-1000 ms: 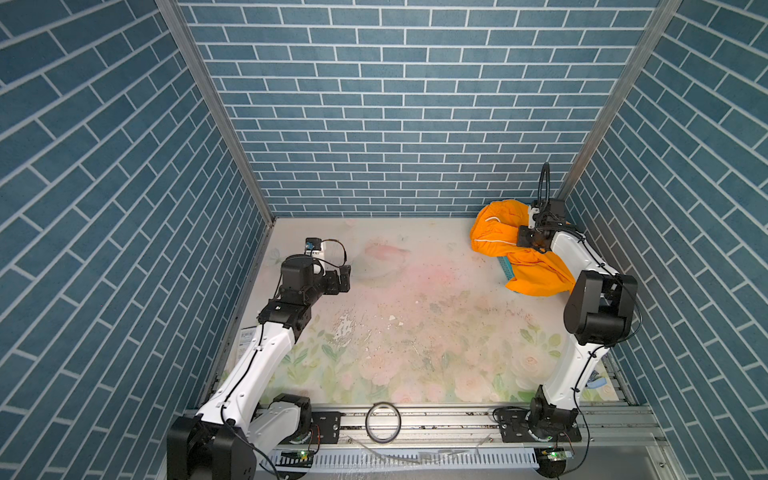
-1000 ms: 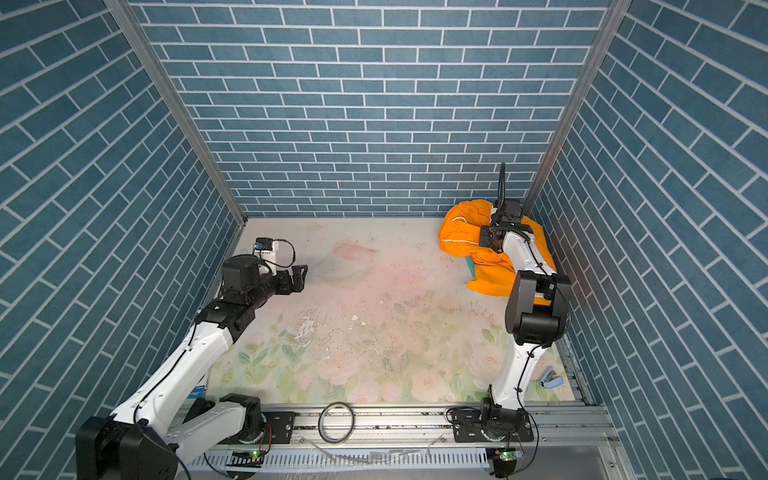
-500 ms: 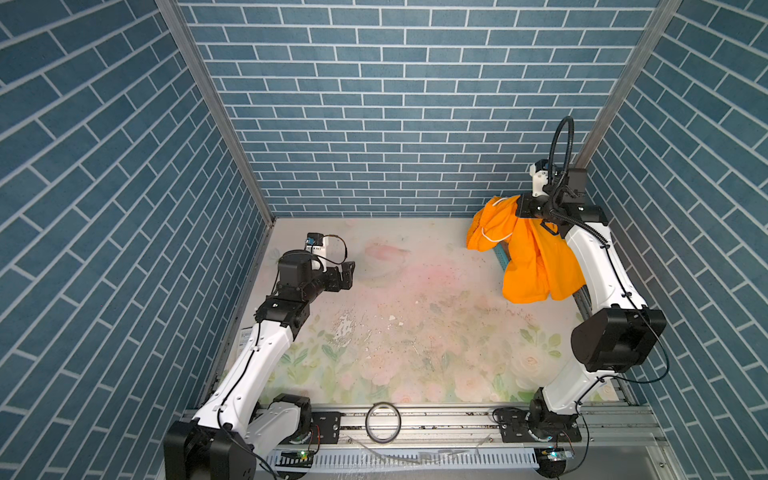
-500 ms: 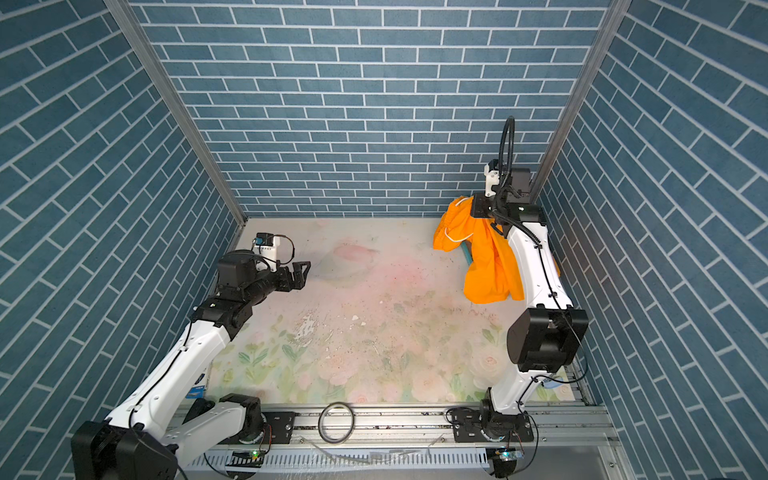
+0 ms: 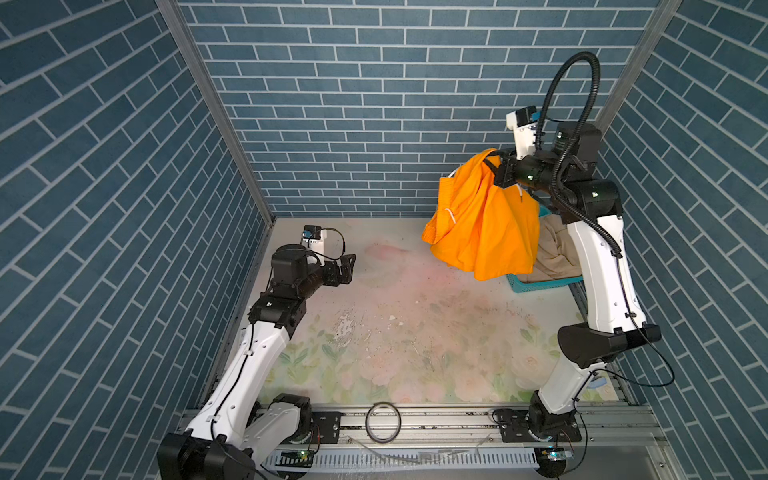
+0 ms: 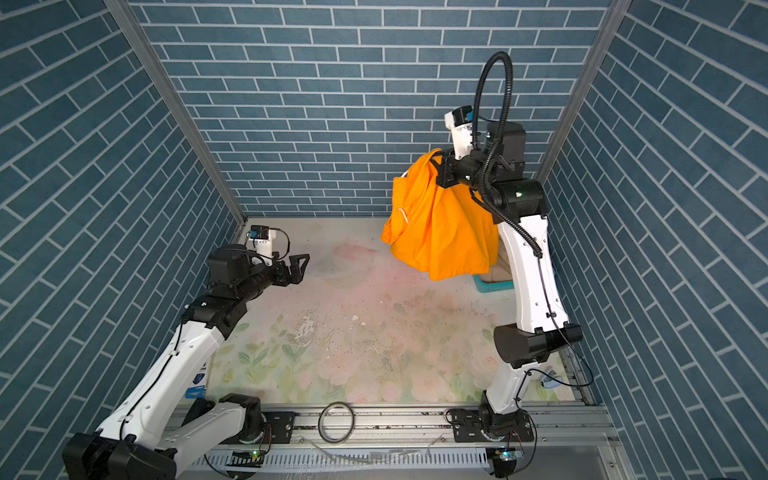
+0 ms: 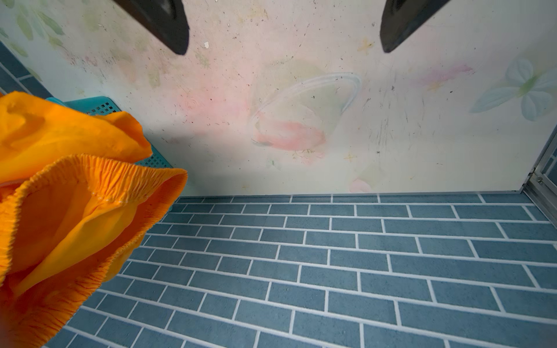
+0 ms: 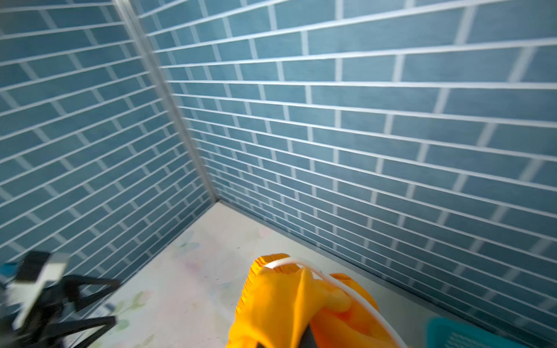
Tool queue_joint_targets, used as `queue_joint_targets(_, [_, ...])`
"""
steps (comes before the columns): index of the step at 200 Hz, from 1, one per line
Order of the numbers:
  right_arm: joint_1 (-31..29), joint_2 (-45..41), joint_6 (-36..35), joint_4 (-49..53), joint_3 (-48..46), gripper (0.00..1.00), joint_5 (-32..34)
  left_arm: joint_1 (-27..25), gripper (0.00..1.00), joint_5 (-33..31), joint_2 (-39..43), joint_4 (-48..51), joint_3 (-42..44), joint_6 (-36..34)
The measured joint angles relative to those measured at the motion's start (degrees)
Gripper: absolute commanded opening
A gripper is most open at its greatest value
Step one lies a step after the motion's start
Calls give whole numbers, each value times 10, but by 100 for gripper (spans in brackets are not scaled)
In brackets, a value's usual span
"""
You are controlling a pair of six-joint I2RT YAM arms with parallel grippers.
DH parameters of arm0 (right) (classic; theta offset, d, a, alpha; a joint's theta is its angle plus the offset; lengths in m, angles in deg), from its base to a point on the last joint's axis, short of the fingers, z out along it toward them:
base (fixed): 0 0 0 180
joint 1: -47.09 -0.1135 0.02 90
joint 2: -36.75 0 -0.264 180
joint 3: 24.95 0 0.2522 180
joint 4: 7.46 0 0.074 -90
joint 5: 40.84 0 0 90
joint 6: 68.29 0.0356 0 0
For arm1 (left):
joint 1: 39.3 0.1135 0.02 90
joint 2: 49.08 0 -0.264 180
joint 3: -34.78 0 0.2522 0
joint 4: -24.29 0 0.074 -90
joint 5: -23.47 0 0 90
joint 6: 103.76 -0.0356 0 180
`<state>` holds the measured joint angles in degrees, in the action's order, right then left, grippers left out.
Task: Fold and stack the shorts
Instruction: 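Lift the orange shorts off the basket with the right gripper, then lower the shorts onto the table center while the left gripper reaches toward them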
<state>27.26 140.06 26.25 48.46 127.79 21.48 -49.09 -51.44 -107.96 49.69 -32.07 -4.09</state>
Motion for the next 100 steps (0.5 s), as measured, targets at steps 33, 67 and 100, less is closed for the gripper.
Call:
queue_joint_targets(33, [-60,46,16,-2,-4,0,-113,0,100,-1,0,30,-30,2])
queue_joint_targets(67, [-58,64,34,-21,-109,0,-169,0,100,-18,1,71,-47,0])
queue_joint_targets(100, [-57,62,31,-69,-286,4,-141,0,100,-19,-3,92,-46,2])
